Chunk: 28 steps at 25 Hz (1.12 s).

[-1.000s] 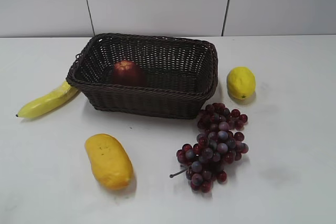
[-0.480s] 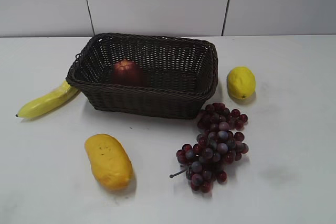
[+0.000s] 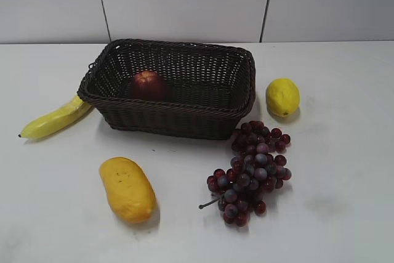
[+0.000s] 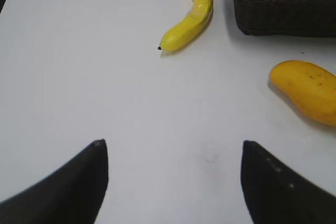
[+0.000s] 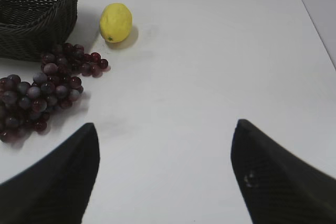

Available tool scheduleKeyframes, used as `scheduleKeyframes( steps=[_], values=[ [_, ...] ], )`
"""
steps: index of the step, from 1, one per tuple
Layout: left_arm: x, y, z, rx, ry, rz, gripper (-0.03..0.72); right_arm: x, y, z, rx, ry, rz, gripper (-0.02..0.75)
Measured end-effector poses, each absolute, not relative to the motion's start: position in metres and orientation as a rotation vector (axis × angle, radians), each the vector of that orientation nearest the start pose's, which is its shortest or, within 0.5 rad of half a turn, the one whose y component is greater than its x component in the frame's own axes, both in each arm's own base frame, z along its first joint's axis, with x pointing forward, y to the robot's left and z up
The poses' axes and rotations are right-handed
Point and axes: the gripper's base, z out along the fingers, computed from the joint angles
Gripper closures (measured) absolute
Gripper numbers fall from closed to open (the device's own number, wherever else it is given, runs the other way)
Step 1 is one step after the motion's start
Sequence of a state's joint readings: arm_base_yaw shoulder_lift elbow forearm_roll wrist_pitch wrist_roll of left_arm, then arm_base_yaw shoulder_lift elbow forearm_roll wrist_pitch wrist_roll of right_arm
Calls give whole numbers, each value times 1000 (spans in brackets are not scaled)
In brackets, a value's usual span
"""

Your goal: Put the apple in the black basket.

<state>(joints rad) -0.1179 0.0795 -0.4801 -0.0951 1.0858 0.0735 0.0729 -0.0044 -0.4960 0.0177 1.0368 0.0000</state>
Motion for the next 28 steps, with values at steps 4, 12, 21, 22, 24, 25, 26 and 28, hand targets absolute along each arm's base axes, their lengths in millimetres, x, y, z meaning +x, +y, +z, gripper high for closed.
scheduleKeyframes(
  steps=[4, 12, 21, 22, 24, 25, 26, 28],
  values=[
    [7, -9, 270, 207, 2158, -142, 101, -4, 1, 278, -74, 2019, 67, 147],
    [4, -8, 270, 206, 2136, -142, 111, -4, 1, 278, -74, 2019, 67, 147],
    [-5, -7, 270, 159, 2079, -116, 127, -4, 1, 278, -74, 2019, 67, 147],
    [-5, -7, 269, 157, 2080, -114, 132, -4, 1, 278, -74, 2019, 67, 147],
    [-5, -7, 269, 155, 2080, -113, 142, -4, 1, 278, -74, 2019, 67, 147],
    [-5, -7, 269, 155, 2080, -113, 148, -4, 1, 278, -74, 2019, 67, 147],
    [-5, -7, 269, 154, 2080, -112, 156, -4, 1, 278, -74, 2019, 67, 147],
    [-5, -7, 269, 154, 2080, -112, 174, -4, 1, 278, -74, 2019, 67, 147]
  ],
)
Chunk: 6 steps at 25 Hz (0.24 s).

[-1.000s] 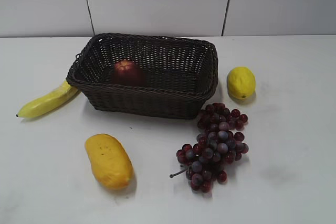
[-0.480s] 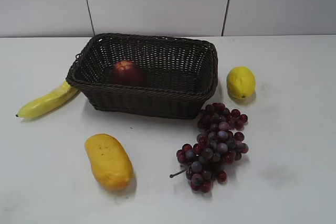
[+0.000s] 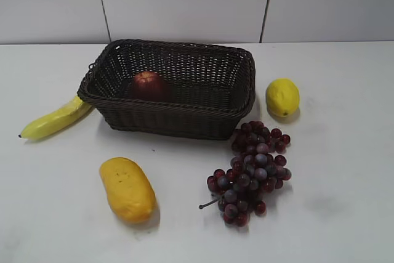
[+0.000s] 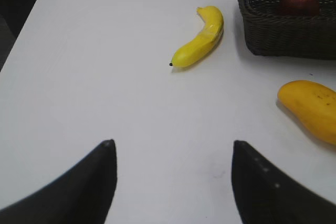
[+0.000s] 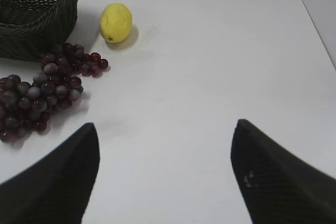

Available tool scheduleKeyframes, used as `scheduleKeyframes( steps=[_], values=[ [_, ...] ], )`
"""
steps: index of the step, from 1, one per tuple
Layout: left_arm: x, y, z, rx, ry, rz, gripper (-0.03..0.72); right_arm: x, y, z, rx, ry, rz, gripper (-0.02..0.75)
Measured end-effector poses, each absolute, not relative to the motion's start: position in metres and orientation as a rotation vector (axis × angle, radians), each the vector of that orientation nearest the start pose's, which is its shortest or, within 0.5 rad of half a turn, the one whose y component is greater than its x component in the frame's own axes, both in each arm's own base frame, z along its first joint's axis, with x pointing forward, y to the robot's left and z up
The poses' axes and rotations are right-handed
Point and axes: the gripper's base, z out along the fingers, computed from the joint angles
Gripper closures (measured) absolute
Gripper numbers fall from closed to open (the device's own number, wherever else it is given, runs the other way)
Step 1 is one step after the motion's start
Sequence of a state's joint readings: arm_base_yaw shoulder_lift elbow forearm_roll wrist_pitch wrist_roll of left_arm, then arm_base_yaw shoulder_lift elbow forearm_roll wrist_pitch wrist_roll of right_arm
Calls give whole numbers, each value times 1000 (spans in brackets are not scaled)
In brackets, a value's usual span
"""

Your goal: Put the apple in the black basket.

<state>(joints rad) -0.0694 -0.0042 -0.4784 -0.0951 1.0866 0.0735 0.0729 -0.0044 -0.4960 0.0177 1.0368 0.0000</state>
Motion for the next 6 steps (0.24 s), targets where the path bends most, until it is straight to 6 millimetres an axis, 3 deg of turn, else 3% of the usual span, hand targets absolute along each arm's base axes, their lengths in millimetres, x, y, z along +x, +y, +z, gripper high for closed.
scheduleKeyframes(
  steps=[6],
  values=[
    [-5, -7, 269, 154, 2080, -112, 222, -4, 1, 278, -74, 2019, 67, 147]
  ],
)
